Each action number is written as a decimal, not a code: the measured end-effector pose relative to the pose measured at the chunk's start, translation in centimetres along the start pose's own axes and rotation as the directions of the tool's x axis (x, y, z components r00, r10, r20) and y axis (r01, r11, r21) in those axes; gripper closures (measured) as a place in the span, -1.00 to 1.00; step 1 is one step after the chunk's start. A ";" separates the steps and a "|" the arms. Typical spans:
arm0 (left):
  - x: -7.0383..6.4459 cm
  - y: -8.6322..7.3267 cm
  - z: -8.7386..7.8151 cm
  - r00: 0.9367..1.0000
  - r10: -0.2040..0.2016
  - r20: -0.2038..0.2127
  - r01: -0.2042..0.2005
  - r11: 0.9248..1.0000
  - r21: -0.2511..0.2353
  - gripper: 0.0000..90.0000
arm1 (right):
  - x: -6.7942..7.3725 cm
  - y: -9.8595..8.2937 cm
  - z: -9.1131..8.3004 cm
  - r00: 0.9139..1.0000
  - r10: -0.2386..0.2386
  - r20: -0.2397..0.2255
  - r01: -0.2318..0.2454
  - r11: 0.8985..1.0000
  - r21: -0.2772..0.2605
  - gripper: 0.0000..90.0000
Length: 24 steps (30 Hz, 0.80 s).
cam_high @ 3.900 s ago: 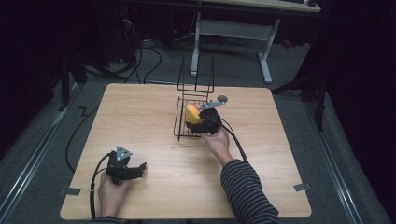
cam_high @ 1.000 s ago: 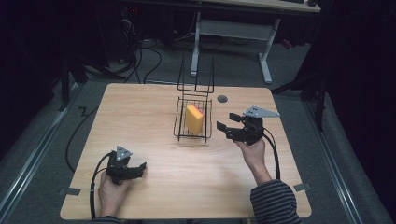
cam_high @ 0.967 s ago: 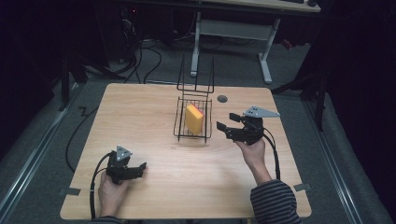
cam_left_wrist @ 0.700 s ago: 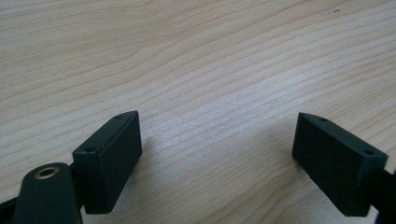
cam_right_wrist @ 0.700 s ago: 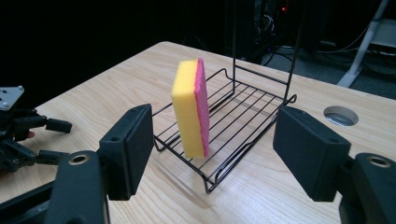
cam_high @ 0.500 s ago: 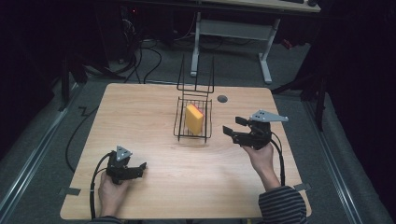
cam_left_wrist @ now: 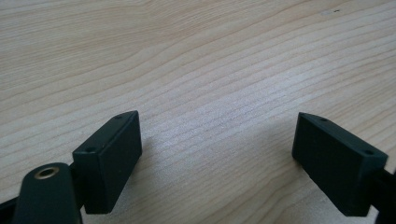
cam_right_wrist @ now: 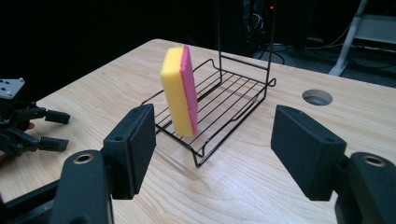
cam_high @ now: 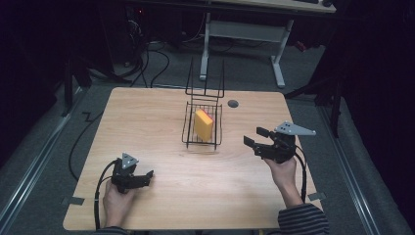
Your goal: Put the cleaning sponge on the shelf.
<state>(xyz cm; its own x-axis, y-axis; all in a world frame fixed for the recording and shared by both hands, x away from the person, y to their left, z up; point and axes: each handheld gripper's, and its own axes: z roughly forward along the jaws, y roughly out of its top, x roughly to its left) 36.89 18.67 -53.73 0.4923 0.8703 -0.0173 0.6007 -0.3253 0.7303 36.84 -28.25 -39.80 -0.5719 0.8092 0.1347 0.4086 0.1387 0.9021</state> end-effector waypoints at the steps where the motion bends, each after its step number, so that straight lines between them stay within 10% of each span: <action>1: 0.0 0.0 0.0 1.000 0.000 0.000 0.000 1.000 0.000 -0.63 | 0.0 0.0 -0.4 1.000 0.000 -0.001 0.000 1.000 -0.011 -0.30; 24: 0.0 0.0 0.0 1.000 0.000 -0.001 0.000 1.000 0.000 -0.64 | -0.1 -2.8 -3.1 0.999 0.036 0.008 -0.036 0.998 -0.058 -0.30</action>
<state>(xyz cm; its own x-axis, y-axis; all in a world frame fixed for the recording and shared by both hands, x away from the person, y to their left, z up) 36.88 18.67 -53.73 0.4919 0.8705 -0.0169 0.6007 -0.3253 0.7303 33.57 -30.47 -41.03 -0.5509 0.8183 0.1639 0.3867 0.0763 0.9190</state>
